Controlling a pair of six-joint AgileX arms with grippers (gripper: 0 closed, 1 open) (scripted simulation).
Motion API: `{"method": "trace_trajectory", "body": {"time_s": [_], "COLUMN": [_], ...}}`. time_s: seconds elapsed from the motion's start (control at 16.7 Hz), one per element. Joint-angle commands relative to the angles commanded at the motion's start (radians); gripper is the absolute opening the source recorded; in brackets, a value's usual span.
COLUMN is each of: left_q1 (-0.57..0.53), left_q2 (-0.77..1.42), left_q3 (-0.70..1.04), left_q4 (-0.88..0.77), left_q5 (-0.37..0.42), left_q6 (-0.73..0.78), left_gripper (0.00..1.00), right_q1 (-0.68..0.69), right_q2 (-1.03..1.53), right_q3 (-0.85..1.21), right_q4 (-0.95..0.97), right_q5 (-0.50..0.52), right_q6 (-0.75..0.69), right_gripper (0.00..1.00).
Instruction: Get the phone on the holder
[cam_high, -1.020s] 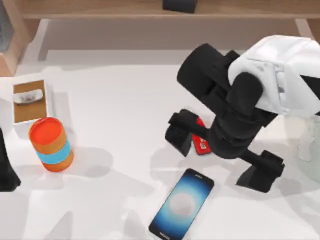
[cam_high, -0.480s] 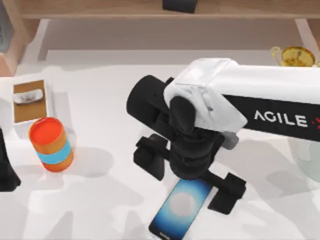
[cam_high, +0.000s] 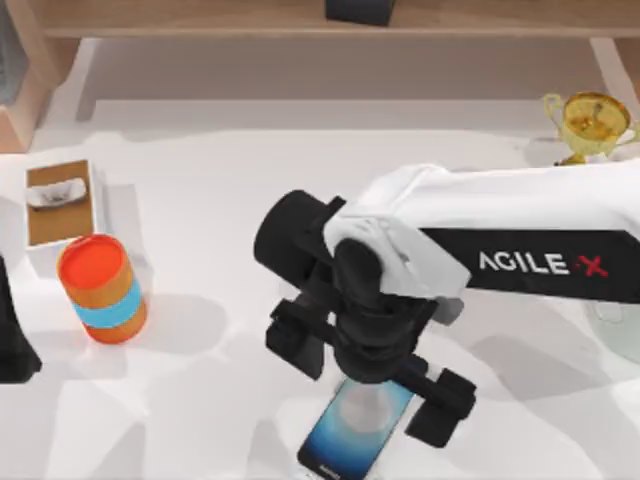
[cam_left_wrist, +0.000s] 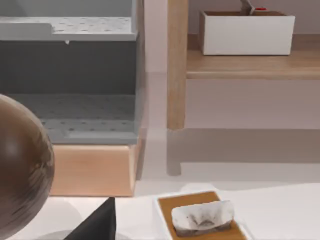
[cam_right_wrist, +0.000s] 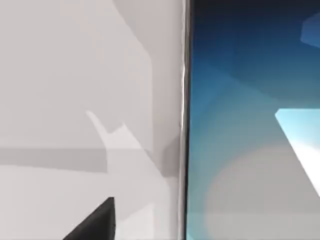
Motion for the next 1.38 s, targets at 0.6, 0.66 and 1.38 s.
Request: {"method": "trace_trajectory", "body": {"time_s": [0.6, 0.66, 1.38], "left_q1": [0.000, 0.000, 0.000], "left_q2": [0.000, 0.000, 0.000], "left_q3": [0.000, 0.000, 0.000], "left_q4": [0.000, 0.000, 0.000], "left_q5": [0.000, 0.000, 0.000], "left_q6": [0.000, 0.000, 0.000], "left_gripper": [1.00, 1.00, 1.00], "right_q1": [0.002, 0.002, 0.002], "right_q2": [0.056, 0.056, 0.056], "right_q3": [-0.068, -0.068, -0.068], "right_q4": [0.119, 0.119, 0.119], "right_q5": [0.000, 0.000, 0.000], "right_q6": [0.003, 0.003, 0.003], "right_gripper": [0.85, 0.77, 0.00]}}
